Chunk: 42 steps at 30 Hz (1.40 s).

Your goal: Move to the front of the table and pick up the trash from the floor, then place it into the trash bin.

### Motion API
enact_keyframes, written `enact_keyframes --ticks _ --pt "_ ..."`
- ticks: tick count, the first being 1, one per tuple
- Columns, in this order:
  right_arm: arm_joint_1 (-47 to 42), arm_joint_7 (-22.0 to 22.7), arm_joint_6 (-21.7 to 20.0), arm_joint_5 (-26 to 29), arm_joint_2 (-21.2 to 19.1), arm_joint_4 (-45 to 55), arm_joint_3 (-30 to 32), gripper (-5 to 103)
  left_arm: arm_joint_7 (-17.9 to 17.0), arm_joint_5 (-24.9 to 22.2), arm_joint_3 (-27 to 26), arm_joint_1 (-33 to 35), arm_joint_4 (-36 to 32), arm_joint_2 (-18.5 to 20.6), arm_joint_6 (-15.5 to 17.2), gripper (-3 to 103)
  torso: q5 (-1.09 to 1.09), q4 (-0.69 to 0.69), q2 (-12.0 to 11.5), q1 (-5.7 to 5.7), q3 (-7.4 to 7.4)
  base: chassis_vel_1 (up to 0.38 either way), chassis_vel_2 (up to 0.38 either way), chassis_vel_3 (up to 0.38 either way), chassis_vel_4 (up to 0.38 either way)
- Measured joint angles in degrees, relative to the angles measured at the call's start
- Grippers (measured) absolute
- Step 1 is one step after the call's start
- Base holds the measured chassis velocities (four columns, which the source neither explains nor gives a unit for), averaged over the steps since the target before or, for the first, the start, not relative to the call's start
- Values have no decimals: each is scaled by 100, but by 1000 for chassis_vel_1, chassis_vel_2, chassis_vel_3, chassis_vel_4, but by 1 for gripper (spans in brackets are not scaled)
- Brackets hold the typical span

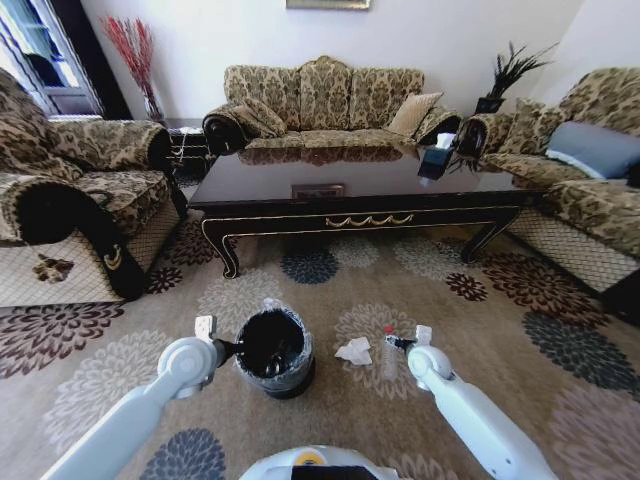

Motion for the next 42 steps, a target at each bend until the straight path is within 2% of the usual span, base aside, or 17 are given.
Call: enact_keyframes --ticks 11,20,23,28,29,32,37,38,39,41,42 --pt "216 -269 13 -94 389 -641 -134 100 -5 11 -113 183 -46 -56 0 0 0 0 0 0 0 0 0 0 0" --pt "264 -364 29 -211 503 -958 -238 100 -6 14 -170 202 -56 -24 0 0 1 0 0 0 0 0 0 0 0" --pt "324 -430 47 -297 653 -1241 -252 100 -5 12 -171 204 -58 -19 0 0 1 0 0 0 0 0 0 0 0" --pt "351 -488 51 -312 642 -1339 -270 101 -4 11 -190 224 -62 -19 0 0 0 0 0 0 0 0 0 0 0" --pt "357 -494 51 -312 637 -1361 -273 96 -4 12 -194 226 -61 -19 0 0 0 0 0 0 0 0 0 0 0" --pt "365 -500 51 -313 635 -1403 -273 91 -4 12 -197 228 -61 -20 0 0 0 0 0 0 0 0 0 0 0" --pt "353 -524 51 -324 612 -1414 -269 70 0 12 -201 234 -61 -20 0 0 0 0 0 0 0 0 0 0 0" --pt "347 -526 50 -327 609 -1409 -268 70 1 13 -201 234 -62 -23 0 0 0 0 0 0 0 0 0 0 0" --pt "334 -531 51 -334 599 -1393 -261 59 2 14 -194 232 -61 -29 0 0 1 0 0 0 0 0 0 0 0" --pt "325 -533 51 -339 592 -1380 -255 59 2 17 -182 228 -60 -33 0 0 0 0 0 0 0 0 0 0 0" --pt "319 -535 51 -342 588 -1372 -251 53 2 18 -174 225 -61 -35 0 0 0 0 0 0 0 0 0 0 0"
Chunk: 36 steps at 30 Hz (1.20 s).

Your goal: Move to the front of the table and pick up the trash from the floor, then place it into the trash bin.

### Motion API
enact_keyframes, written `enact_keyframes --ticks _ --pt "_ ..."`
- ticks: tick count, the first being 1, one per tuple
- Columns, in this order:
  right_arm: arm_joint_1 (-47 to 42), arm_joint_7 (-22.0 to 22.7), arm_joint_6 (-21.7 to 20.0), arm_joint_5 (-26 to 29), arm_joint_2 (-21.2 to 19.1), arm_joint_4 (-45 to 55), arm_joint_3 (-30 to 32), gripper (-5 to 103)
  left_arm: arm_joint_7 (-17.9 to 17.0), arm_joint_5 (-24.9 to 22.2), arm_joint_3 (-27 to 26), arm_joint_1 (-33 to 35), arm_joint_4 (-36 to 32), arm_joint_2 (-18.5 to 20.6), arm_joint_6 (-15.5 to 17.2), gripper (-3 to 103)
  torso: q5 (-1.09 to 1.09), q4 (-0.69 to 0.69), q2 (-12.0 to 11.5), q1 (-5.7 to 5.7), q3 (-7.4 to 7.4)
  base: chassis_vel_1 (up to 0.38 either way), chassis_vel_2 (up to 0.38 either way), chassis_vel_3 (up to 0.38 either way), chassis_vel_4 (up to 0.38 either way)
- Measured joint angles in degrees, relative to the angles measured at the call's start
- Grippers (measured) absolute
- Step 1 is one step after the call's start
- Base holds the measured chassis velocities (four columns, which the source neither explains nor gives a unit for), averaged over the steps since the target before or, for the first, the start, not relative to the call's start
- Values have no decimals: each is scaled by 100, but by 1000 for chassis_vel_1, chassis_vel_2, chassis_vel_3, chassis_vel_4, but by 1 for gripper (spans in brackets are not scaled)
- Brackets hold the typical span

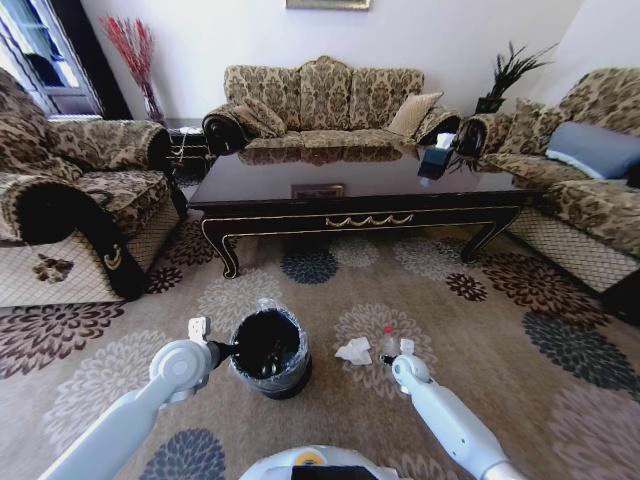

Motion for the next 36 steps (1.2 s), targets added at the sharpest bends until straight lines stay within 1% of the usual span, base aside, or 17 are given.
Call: enact_keyframes --ticks 2,3,4,7,10,11,20,23,26,27,28,31,33,34,36 --pt "-24 -8 7 -13 -17 30 13 42 2 5 22 -3 -1 -2 0 0 0 0 0 0 0 0 0 0 0" --pt "-24 -8 7 -13 -17 30 13 42 2 5 22 -3 -1 -2 0 0 0 0 0 0 0 0 0 0 0" --pt "-37 -10 11 -19 -31 47 22 38 2 8 25 2 -5 -2 0 0 0 0 0 0 0 0 0 0 0" --pt "-60 -13 13 -24 -62 71 34 35 2 15 27 22 -13 -2 0 0 0 0 0 0 0 0 0 0 0" --pt "-94 -16 16 -33 -93 102 54 27 2 30 30 50 -19 -17 0 0 0 0 0 0 0 0 0 0 0" --pt "-101 -17 17 -35 -93 108 59 26 2 34 33 54 -20 -22 0 0 0 0 0 0 0 0 0 0 0" --pt "-171 -16 22 -30 -144 242 126 26 3 51 53 70 -45 -27 0 0 1 0 0 0 0 0 0 0 0" --pt "-254 -25 71 15 -214 438 210 26 3 53 86 59 -45 -26 0 0 1 0 0 0 0 0 0 0 0" --pt "-435 -85 160 23 -358 786 338 26 3 62 153 20 -45 -32 0 0 1 0 0 0 0 0 0 0 0" --pt "-585 -122 205 24 -469 1046 422 26 3 76 217 -22 -43 -51 0 0 0 0 0 0 0 0 0 0 0" --pt "-585 -122 205 24 -469 1046 422 26 3 76 217 -22 -43 -51 0 0 0 0 0 0 0 0 0 0 0" --pt "-851 -248 365 0 -644 1544 585 26 3 87 314 -102 -30 -97 0 0 1 -2 0 0 0 0 0 0 0" --pt "-1083 -478 631 -134 -782 2058 726 26 4 88 425 -194 -26 -109 0 0 0 -1 0 0 0 0 0 0 0" --pt "-1083 -478 631 -134 -782 2058 726 26 4 88 425 -194 -26 -109 0 0 0 -1 0 0 0 0 0 0 0" --pt "-1234 -584 803 -154 -862 2445 812 26 3 89 531 -286 -10 -92 0 0 1 -1 0 0 0 0 0 0 0"
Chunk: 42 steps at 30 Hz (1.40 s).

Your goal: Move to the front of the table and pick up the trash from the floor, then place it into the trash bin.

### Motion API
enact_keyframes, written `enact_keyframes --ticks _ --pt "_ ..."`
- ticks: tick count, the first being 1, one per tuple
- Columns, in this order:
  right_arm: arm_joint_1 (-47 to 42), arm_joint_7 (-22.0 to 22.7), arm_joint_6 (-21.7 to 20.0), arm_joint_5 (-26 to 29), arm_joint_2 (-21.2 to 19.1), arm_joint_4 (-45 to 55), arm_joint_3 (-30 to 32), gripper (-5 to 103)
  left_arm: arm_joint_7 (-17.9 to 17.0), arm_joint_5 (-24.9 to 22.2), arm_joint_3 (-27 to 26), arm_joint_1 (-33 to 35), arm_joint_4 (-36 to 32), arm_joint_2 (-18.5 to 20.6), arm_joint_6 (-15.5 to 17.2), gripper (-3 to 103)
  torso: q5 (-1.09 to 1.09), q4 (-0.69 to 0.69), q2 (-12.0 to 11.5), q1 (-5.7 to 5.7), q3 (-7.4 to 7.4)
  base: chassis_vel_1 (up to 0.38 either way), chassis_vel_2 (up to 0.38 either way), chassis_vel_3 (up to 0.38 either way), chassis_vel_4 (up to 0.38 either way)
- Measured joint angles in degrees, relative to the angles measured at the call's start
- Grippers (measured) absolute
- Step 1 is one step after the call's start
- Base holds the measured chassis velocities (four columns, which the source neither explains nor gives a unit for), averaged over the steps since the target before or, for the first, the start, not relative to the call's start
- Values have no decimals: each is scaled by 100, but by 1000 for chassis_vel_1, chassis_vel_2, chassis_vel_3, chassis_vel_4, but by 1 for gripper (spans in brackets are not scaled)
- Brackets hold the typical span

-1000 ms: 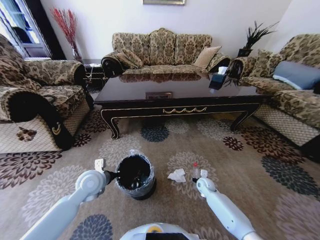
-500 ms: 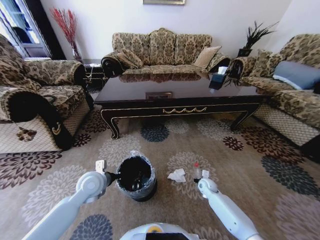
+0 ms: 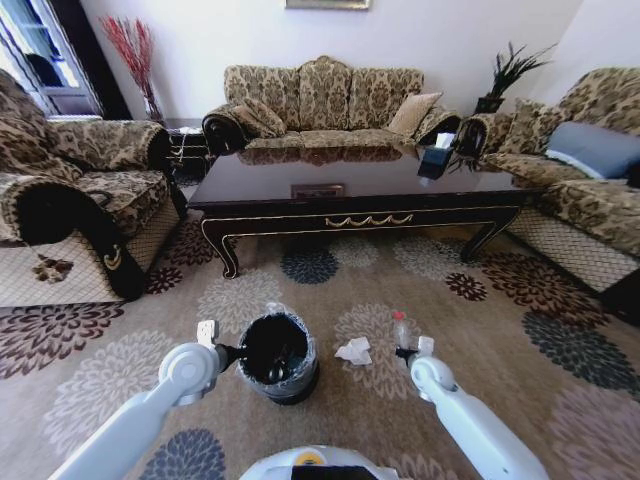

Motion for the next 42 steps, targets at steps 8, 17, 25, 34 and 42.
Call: enact_keyframes --ticks 8,17,25,34,42 --pt "-347 -86 326 175 -194 1318 58 26 -40 -15 325 -289 50 -34 -1 0 0 2 0 0 0 0 0 0 0" --pt "-669 -415 567 32 -330 2281 59 26 -81 95 787 -611 108 -195 0 0 0 0 0 0 0 0 0 0 0" --pt "-1058 -1048 940 -642 -419 3070 177 26 -87 230 1363 -1022 307 -430 0 0 0 0 0 0 0 0 0 0 0" --pt "-1265 -2039 1643 -1199 -356 3124 128 26 -189 223 2089 -1682 474 -653 0 0 1 0 0 0 0 0 0 0 0" --pt "-1579 -2664 1984 -1608 -342 3157 121 26 -212 133 2394 -1997 582 -813 0 0 0 1 0 0 0 0 0 0 0"
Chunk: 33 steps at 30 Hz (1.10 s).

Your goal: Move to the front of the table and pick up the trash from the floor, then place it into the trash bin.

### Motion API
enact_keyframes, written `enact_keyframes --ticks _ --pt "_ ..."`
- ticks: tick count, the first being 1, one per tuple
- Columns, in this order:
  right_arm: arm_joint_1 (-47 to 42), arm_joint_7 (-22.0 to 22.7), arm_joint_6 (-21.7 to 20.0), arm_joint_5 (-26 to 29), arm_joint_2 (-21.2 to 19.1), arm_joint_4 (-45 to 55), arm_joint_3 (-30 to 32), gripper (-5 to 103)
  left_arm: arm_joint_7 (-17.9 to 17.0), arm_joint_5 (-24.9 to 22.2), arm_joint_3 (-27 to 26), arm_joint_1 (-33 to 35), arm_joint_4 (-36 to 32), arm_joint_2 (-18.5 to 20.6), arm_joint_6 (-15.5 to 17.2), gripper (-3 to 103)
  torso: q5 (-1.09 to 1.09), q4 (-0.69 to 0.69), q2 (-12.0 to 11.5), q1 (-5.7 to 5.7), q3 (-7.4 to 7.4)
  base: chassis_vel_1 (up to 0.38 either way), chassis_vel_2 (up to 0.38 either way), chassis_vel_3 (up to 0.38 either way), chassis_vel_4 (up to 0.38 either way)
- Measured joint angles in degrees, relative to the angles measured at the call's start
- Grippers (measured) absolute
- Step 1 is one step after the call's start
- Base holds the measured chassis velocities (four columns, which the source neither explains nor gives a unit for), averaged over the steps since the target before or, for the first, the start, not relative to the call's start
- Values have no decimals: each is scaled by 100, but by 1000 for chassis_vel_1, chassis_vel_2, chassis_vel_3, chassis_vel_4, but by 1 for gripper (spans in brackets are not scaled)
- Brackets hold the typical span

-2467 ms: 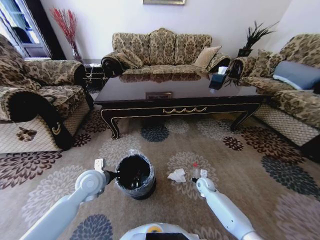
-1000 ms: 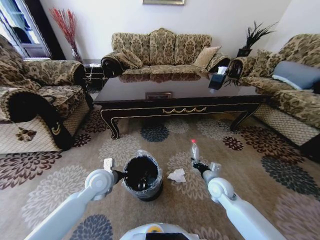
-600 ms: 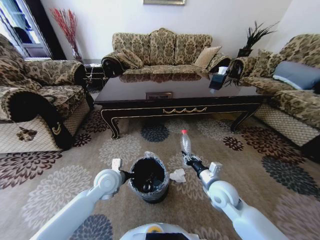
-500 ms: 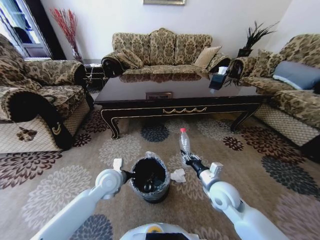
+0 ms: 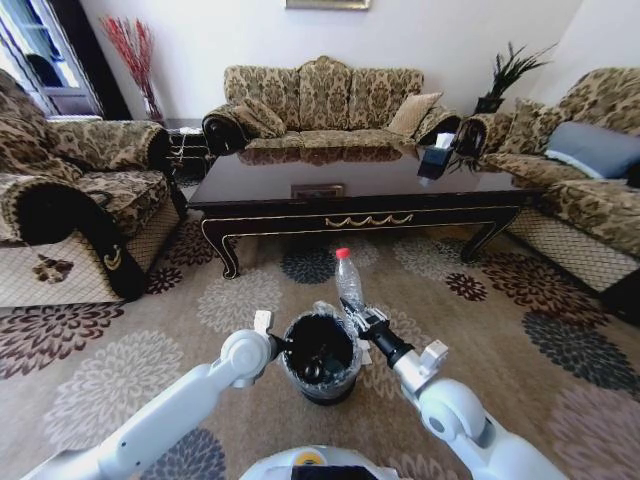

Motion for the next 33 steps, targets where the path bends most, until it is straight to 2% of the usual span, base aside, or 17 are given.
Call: enact_keyframes --ticks 9,24,26,28,29,32,33 --pt "-257 -218 31 -474 212 -31 -50 26 -36 -9 246 -159 111 -192 0 0 1 0 0 0 0 0 0 0 0" --pt "-443 -333 -160 -508 204 50 -45 27 -42 7 137 29 37 0 0 0 0 0 0 0 0 0 0 0 0" --pt "-446 -359 -188 -497 197 65 -40 38 -43 20 98 53 41 6 0 0 -1 0 0 0 0 0 0 0 0" --pt "-445 -365 -195 -497 197 66 -39 38 -43 18 85 58 40 15 0 0 -1 0 0 0 0 0 0 0 0" --pt "-447 -370 -210 -497 207 67 -39 48 -43 18 67 62 41 34 0 0 0 0 0 0 0 0 0 0 0" --pt "-477 -380 -217 -498 216 73 -30 54 -43 11 50 63 28 64 0 0 0 0 0 0 0 0 0 0 0" --pt "-486 -384 -217 -500 217 73 -27 60 -43 10 47 63 22 74 0 0 0 0 0 0 0 0 0 0 0"
